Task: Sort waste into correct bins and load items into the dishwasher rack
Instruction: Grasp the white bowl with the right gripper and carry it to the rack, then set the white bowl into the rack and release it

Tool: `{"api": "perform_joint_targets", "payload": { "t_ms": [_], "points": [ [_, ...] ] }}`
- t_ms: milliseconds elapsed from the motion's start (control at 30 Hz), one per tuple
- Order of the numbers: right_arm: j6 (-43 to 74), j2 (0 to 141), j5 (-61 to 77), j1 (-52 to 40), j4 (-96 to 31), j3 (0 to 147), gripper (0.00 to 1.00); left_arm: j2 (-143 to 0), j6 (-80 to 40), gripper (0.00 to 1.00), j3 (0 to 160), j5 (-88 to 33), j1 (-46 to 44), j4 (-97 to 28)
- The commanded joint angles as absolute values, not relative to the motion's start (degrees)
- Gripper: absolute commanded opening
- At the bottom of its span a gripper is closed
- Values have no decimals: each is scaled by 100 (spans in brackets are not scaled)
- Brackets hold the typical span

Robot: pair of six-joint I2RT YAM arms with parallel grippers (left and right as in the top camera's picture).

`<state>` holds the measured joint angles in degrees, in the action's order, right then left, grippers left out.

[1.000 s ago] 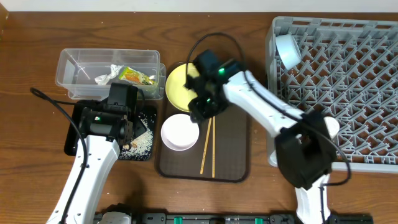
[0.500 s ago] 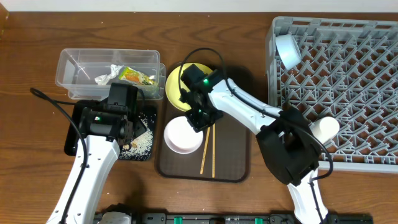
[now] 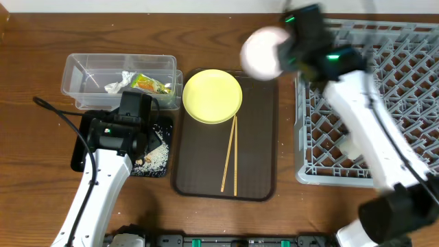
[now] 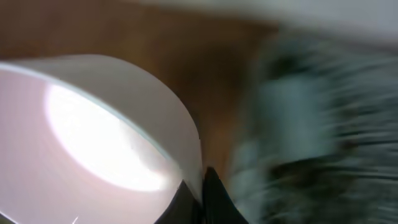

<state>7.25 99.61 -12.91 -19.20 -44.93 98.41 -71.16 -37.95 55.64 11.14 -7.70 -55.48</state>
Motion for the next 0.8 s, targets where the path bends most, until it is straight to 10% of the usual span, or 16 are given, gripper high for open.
{"api": "perform_joint_targets", "payload": {
  "t_ms": [0,767],
  "points": [
    [384,9977,-2980,-1503,-4093,9863,1,-7148,-3889,69,5557,1251,-740,-5564],
    [-694,11928,-6276,176,-2320,9854,1,-7148,-3892,69,5557,1247,-740,-5564]
  ]
}}
